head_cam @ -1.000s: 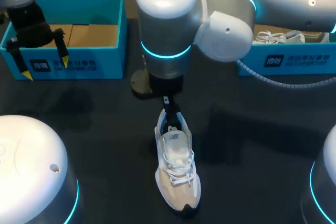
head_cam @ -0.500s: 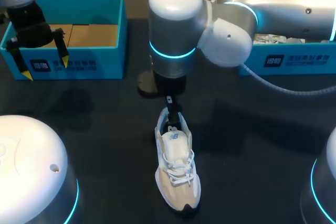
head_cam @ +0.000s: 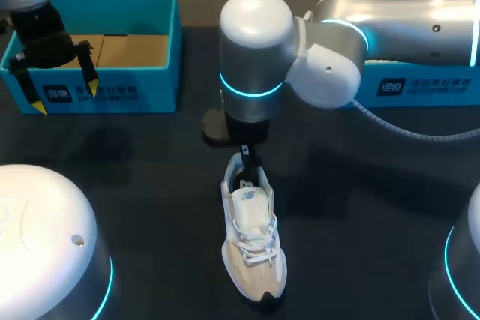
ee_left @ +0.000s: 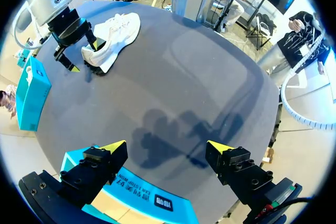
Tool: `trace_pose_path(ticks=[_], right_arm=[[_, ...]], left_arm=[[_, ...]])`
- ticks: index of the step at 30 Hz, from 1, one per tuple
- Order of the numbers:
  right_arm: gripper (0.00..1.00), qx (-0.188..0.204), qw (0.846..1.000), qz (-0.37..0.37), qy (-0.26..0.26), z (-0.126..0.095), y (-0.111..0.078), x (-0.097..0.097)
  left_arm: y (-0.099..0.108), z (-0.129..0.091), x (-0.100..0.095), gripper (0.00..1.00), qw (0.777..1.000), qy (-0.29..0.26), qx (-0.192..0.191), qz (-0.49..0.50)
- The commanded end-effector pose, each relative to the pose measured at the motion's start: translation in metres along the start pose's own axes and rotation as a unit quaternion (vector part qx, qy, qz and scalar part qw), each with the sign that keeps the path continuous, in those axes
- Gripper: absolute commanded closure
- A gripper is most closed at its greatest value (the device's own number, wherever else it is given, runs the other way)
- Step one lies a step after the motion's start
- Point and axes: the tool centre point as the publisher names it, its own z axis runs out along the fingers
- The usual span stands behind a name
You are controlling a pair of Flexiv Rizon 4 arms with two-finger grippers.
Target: Take the shoe out of the shoebox, open the shoe tongue, remove and reinsert the insole, then place the shoe into the shoebox
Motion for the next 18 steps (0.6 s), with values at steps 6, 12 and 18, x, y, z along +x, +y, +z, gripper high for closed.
trace_pose_path(ticks=[6, 12, 18], right_arm=[[0.00, 0.001, 1.000, 0.005, 0.012, 0.016, 0.004, -0.007], [0.00, 0.005, 1.000, 0.012, 0.013, 0.020, 0.001, -0.010], [0.07, 0.004, 1.000, 0.017, 0.018, 0.026, 0.000, -0.011]], left_arm=[[-0.001, 0.000, 0.001, 0.00, 1.000, 0.000, -0.002, 0.000], [-0.001, 0.000, 0.001, 0.00, 1.000, 0.000, -0.002, 0.000], [-0.001, 0.000, 0.001, 0.00, 1.000, 0.000, -0.002, 0.000]])
